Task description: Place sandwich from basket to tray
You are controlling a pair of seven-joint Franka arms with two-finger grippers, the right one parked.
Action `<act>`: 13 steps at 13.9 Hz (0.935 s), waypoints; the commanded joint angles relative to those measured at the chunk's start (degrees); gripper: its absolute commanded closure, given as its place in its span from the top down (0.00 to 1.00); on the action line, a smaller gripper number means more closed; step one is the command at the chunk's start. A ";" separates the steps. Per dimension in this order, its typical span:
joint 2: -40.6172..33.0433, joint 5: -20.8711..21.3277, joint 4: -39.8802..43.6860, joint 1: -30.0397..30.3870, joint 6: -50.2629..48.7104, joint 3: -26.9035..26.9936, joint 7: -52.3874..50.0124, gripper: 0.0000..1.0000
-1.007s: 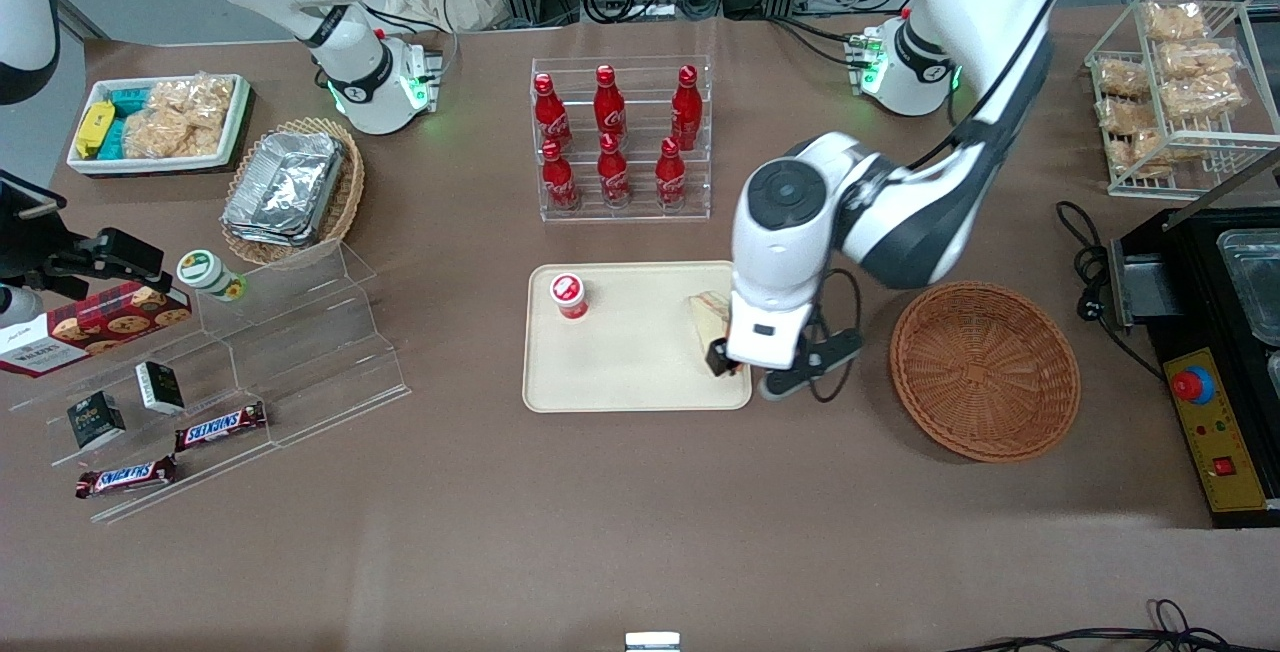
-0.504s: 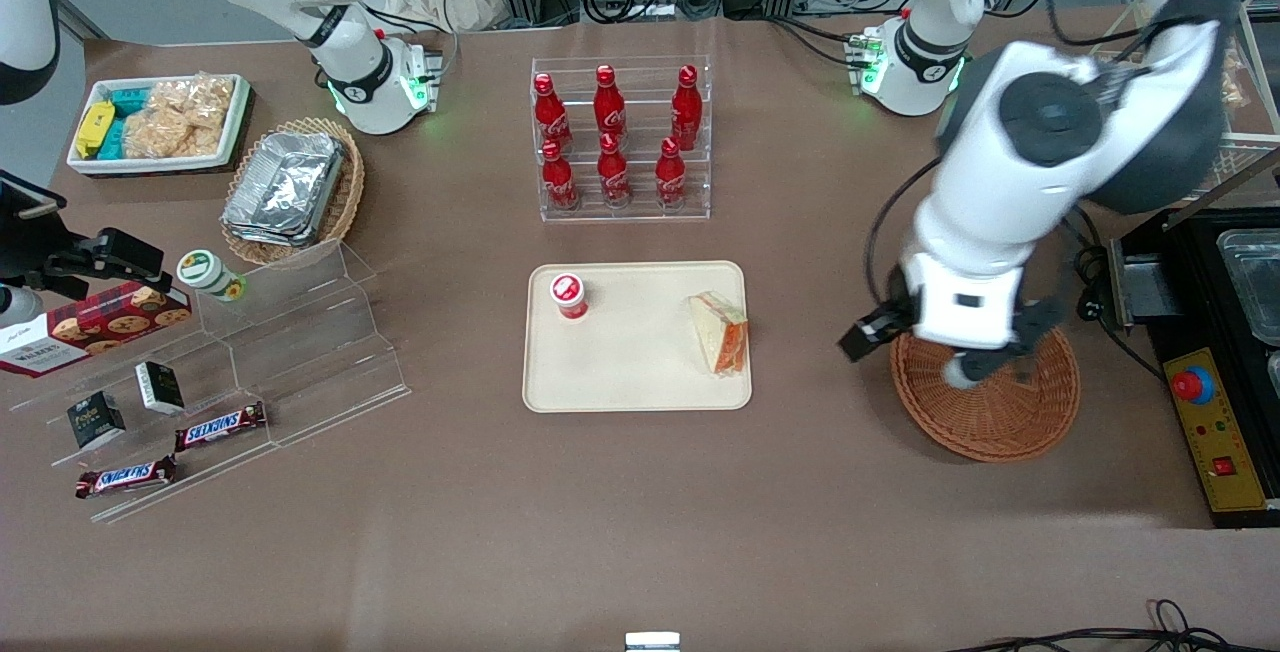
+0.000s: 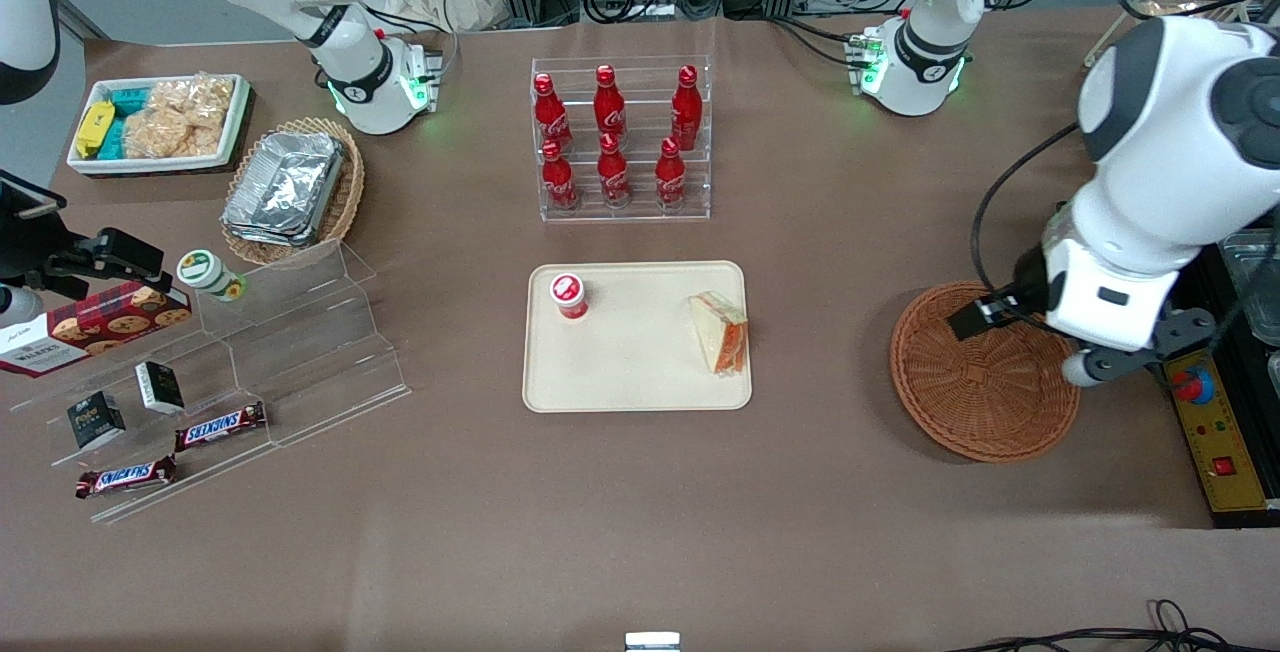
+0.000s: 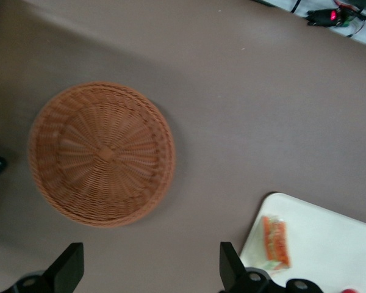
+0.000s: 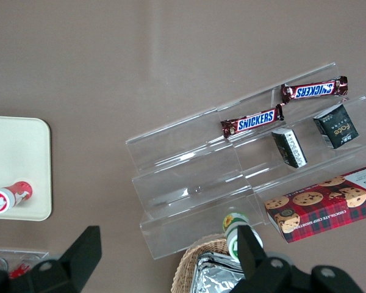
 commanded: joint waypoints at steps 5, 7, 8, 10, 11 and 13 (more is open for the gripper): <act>-8.83 -6.33 -4.59 -9.27 -2.88 17.17 15.94 1.00; -11.38 -6.79 -6.61 -12.71 -2.88 22.11 19.20 1.00; -12.53 -6.79 -7.75 -14.29 -2.88 24.30 20.43 1.00; -15.25 -7.22 -10.21 -16.23 -2.53 27.39 23.15 1.00; -16.74 -8.18 -11.44 -16.33 -2.44 28.01 24.47 1.00; -20.16 -8.54 -15.03 -16.85 -1.92 29.33 26.24 1.00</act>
